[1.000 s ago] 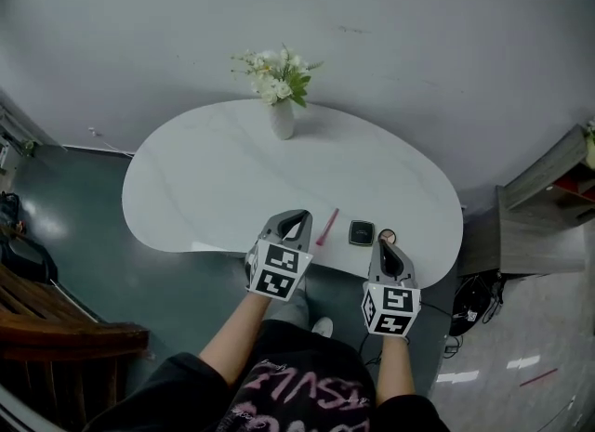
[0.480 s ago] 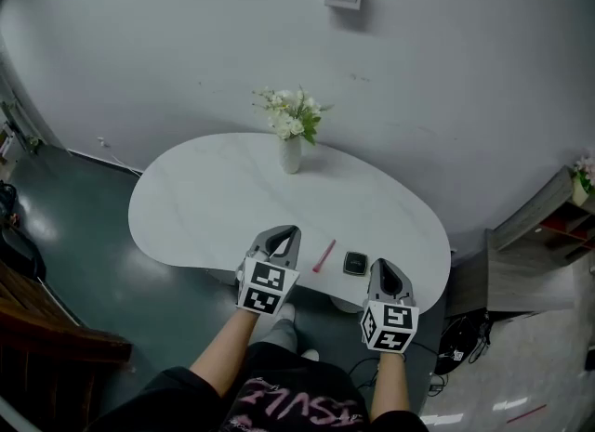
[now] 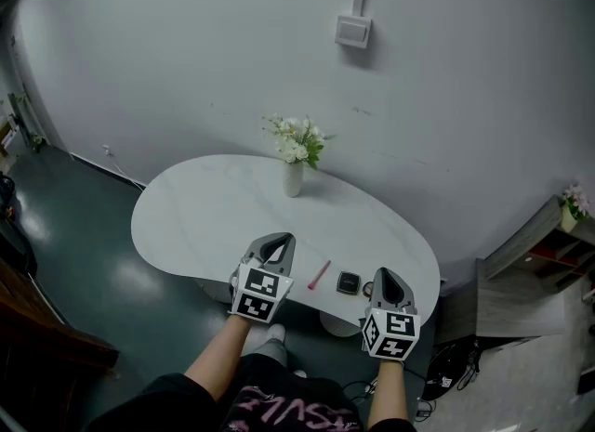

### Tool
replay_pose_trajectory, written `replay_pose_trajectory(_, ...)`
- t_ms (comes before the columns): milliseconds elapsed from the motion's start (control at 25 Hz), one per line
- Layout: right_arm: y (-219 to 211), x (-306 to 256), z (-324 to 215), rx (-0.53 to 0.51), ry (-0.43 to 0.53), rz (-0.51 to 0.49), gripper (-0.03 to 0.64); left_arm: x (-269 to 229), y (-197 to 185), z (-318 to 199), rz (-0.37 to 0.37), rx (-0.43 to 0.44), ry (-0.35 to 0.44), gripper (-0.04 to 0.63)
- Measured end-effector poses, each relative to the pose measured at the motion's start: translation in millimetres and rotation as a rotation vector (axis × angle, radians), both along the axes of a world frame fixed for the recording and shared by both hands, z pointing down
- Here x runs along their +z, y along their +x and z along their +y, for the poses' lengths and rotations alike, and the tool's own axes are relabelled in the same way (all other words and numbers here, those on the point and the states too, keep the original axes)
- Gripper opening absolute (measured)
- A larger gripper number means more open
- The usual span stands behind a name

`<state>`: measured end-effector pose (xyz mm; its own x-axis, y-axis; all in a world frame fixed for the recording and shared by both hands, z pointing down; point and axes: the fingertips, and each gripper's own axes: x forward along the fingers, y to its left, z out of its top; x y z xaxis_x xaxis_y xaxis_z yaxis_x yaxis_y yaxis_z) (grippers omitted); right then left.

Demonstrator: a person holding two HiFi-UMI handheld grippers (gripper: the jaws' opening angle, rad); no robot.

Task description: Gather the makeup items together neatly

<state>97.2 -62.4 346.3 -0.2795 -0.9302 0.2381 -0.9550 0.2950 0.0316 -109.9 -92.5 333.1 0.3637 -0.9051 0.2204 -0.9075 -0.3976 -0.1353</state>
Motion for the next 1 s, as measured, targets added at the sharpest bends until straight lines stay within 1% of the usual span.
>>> replay_pose_trajectory(440,9,-17,6,0.006,0.039,0.013,0.063,-14,-3,6,-0.009,-0.004,0.035,0.014)
replay_pose_trajectory(1000,-5,-22,16,-0.012,0.058,0.018,0.063,-15,-6,18,-0.014,-0.001,0.049,0.014)
